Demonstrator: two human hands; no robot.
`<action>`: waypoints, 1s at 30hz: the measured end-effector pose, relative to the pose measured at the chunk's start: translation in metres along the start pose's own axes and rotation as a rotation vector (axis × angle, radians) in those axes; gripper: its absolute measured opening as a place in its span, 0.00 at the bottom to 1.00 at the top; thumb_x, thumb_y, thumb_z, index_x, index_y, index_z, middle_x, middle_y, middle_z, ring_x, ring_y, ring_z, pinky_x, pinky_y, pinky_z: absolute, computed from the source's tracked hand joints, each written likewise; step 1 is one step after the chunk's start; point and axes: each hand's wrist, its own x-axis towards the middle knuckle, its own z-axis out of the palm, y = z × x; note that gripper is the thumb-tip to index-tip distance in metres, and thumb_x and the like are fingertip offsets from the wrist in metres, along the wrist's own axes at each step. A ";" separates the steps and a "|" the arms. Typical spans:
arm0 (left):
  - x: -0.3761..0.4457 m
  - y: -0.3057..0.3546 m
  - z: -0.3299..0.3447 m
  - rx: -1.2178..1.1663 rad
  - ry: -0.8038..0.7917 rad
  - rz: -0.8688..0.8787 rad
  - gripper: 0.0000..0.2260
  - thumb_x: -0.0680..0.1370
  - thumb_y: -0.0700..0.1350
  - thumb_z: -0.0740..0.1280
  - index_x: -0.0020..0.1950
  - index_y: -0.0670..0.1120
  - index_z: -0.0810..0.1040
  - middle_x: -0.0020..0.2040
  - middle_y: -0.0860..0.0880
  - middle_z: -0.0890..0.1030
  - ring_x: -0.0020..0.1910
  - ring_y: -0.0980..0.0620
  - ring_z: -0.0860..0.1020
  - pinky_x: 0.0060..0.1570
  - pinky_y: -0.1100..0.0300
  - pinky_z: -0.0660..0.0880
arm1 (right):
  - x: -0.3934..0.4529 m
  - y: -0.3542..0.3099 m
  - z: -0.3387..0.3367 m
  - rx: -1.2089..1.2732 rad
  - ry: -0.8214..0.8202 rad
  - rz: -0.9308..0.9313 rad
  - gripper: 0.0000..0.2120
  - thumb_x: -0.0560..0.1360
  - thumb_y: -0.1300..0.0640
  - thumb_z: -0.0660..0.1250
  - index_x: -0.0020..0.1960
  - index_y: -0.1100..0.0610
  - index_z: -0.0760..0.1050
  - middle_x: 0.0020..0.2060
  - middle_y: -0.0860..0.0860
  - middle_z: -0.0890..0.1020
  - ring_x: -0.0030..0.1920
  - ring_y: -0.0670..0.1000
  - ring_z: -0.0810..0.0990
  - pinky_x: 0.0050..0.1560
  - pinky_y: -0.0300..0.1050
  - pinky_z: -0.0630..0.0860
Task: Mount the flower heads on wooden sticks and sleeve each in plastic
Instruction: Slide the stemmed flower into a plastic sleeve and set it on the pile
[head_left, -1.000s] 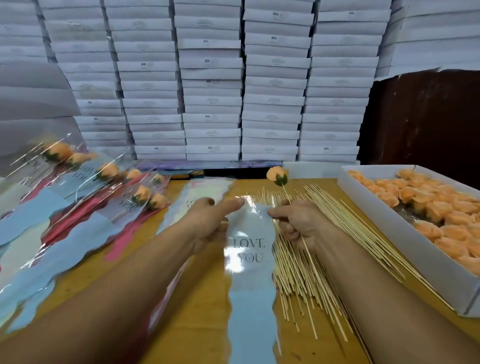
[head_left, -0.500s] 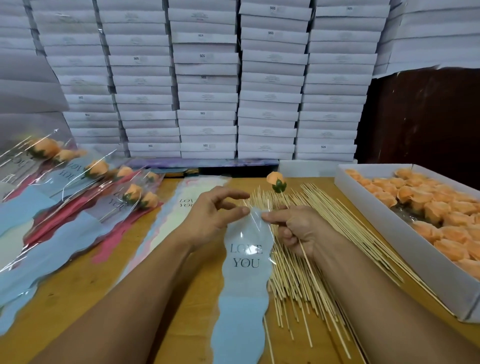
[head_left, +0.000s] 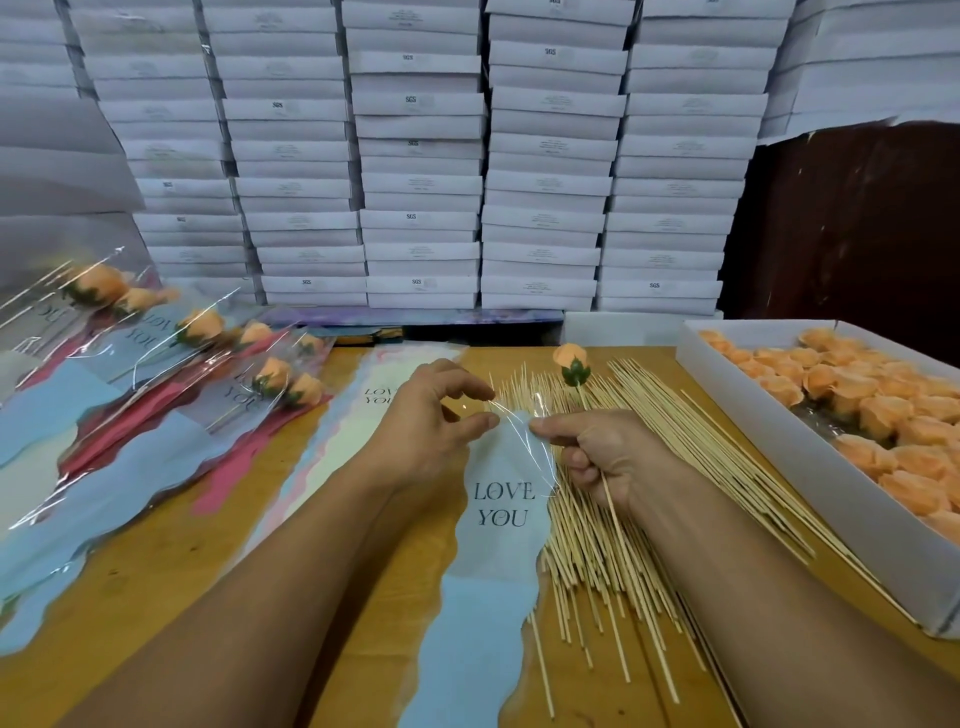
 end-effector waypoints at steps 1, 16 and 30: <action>0.000 0.000 0.000 -0.009 0.009 -0.009 0.08 0.75 0.44 0.75 0.49 0.56 0.81 0.54 0.54 0.77 0.52 0.56 0.77 0.50 0.63 0.78 | 0.000 0.000 0.000 -0.009 -0.001 0.003 0.10 0.73 0.65 0.75 0.51 0.69 0.80 0.34 0.55 0.83 0.20 0.43 0.66 0.16 0.35 0.60; -0.004 0.002 -0.015 -0.181 -0.081 -0.098 0.04 0.73 0.36 0.76 0.41 0.44 0.83 0.45 0.44 0.84 0.42 0.47 0.78 0.46 0.49 0.75 | -0.003 0.000 0.003 -0.056 -0.023 0.019 0.06 0.71 0.66 0.76 0.46 0.67 0.82 0.28 0.52 0.77 0.20 0.43 0.66 0.17 0.35 0.60; -0.006 0.003 -0.011 -0.387 -0.146 -0.120 0.05 0.78 0.29 0.64 0.51 0.36 0.77 0.39 0.39 0.84 0.41 0.49 0.83 0.46 0.66 0.76 | -0.016 -0.003 0.010 -0.028 -0.109 0.050 0.03 0.72 0.68 0.74 0.41 0.66 0.81 0.32 0.55 0.80 0.18 0.42 0.65 0.15 0.33 0.59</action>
